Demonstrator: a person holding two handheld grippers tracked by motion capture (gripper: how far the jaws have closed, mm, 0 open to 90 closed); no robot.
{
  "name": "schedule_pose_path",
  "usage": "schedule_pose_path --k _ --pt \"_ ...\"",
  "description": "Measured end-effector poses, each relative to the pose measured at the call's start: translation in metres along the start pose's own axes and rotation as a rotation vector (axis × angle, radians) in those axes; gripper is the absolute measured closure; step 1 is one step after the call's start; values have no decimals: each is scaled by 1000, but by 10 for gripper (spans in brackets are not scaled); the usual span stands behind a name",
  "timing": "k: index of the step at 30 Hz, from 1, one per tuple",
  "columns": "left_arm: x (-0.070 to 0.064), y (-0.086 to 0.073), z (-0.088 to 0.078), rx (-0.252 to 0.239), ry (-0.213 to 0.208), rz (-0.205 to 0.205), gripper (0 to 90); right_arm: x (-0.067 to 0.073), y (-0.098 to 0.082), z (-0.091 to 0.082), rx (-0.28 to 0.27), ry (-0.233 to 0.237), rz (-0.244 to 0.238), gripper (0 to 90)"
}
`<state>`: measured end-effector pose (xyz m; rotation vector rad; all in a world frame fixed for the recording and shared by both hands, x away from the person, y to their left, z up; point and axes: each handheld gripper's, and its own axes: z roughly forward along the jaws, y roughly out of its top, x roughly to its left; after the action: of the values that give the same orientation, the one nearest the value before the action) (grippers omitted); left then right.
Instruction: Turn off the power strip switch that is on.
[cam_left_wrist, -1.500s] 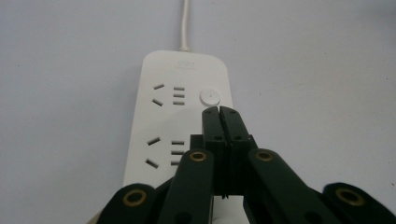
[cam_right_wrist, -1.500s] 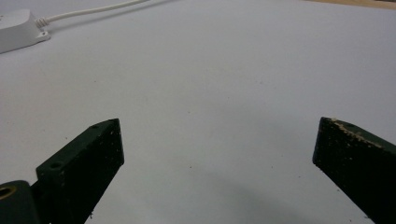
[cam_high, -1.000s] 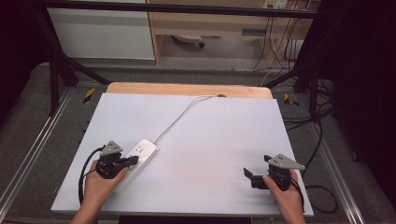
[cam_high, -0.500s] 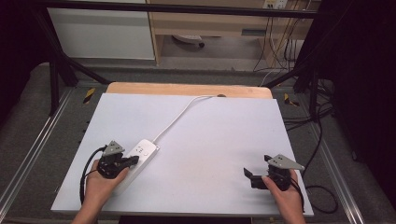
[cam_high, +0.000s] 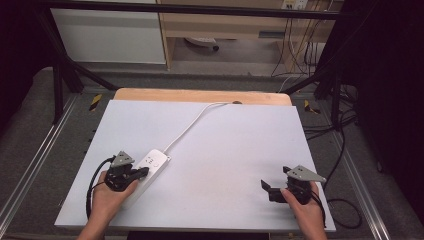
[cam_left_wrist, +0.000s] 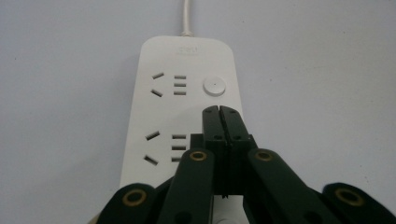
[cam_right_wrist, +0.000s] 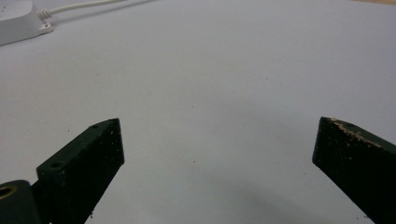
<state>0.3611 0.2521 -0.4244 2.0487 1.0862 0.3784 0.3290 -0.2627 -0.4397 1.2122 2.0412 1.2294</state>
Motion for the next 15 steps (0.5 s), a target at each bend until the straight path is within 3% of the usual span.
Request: schedule_pose_path --k 15 --pt "-3 1 1 24 22 15 900 -1 0 -1 -1 -7 1 27"
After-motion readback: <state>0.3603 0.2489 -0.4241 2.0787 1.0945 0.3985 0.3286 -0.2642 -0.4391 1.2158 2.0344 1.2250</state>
